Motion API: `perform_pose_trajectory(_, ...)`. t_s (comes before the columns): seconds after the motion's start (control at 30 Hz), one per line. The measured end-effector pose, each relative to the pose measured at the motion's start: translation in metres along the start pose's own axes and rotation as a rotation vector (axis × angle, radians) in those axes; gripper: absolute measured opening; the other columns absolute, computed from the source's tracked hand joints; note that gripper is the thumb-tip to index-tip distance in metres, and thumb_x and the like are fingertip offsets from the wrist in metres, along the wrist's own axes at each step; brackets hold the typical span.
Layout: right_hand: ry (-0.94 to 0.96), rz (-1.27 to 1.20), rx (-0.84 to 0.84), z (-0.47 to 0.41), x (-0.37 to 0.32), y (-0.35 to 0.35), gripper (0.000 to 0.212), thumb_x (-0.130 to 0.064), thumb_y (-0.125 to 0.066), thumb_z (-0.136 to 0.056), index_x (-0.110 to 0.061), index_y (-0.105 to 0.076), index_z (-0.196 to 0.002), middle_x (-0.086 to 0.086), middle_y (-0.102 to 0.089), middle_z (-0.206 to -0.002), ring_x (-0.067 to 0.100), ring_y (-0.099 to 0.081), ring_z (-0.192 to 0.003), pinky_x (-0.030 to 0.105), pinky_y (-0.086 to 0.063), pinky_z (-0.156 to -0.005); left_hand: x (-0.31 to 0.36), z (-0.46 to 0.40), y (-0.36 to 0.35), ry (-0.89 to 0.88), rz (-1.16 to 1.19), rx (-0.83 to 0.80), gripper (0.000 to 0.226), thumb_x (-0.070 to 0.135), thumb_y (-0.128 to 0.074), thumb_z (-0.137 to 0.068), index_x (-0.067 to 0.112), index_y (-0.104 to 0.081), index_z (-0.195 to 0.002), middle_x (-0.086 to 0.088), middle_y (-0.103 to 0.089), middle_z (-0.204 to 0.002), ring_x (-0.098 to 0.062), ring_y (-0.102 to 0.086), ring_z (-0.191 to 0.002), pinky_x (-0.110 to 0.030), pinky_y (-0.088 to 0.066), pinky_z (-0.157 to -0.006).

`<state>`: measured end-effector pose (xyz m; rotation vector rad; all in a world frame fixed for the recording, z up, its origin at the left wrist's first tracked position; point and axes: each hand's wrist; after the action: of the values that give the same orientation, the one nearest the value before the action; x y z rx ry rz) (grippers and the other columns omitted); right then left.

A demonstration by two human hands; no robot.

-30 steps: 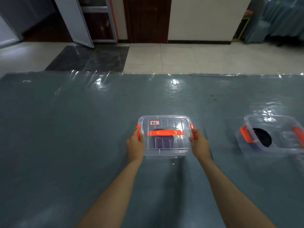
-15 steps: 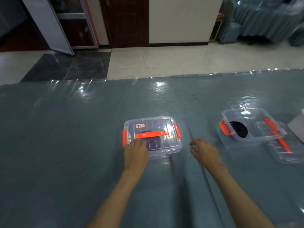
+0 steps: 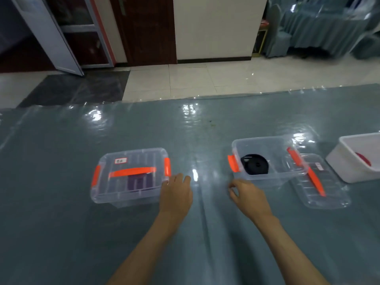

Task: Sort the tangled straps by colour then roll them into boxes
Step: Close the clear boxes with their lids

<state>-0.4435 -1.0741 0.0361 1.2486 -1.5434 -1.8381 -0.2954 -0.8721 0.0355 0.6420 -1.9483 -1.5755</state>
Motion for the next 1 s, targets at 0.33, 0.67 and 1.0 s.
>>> perform_pose_trajectory(0.33, 0.057, -0.095, -0.117, 0.0, 0.185, 0.048, 0.031, -0.019, -0.064, -0.093, -0.023, -0.069, -0.123, 0.0, -0.074, -0.116, 0.031, -0.07, -0.103, 0.039, -0.053, -0.082, 0.191, -0.035, -0.029, 0.139, 0.019, -0.133, 0.065, 0.014, -0.088, -0.058, 0.004, -0.072, -0.12, -0.019, -0.073, -0.113, -0.035, -0.074, -0.094, -0.042, -0.06, -0.076)
perform_pose_trajectory(0.67, -0.246, -0.154, -0.221, -0.03, 0.369, 0.052, 0.043, -0.009, -0.059, -0.095, -0.016, -0.059, -0.138, 0.014, -0.067, -0.128, 0.035, -0.065, -0.112, 0.045, -0.054, -0.092, 0.269, -0.057, -0.076, 0.168, 0.091, -0.373, 0.092, 0.019, -0.058, -0.098, 0.037, 0.005, -0.163, -0.014, 0.011, -0.173, -0.03, 0.008, -0.161, -0.049, -0.003, -0.128)
perform_pose_trajectory(1.0, -0.407, -0.133, -0.208, -0.074, 0.441, 0.016, 0.042, -0.002, -0.061, -0.092, 0.0, -0.054, -0.133, 0.026, -0.061, -0.122, 0.044, -0.059, -0.109, 0.051, -0.052, -0.094, 0.266, -0.052, -0.095, 0.235, 0.314, -0.241, 0.1, 0.007, -0.068, -0.087, 0.048, -0.015, -0.161, 0.006, 0.028, -0.17, -0.024, 0.009, -0.16, -0.059, -0.028, -0.124)
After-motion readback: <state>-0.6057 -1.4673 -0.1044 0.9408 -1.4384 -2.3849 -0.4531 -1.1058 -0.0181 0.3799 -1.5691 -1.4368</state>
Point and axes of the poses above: each hand's wrist, its own z-axis away from the middle knuckle, its own y-axis out of the back of the hand, x = y × z
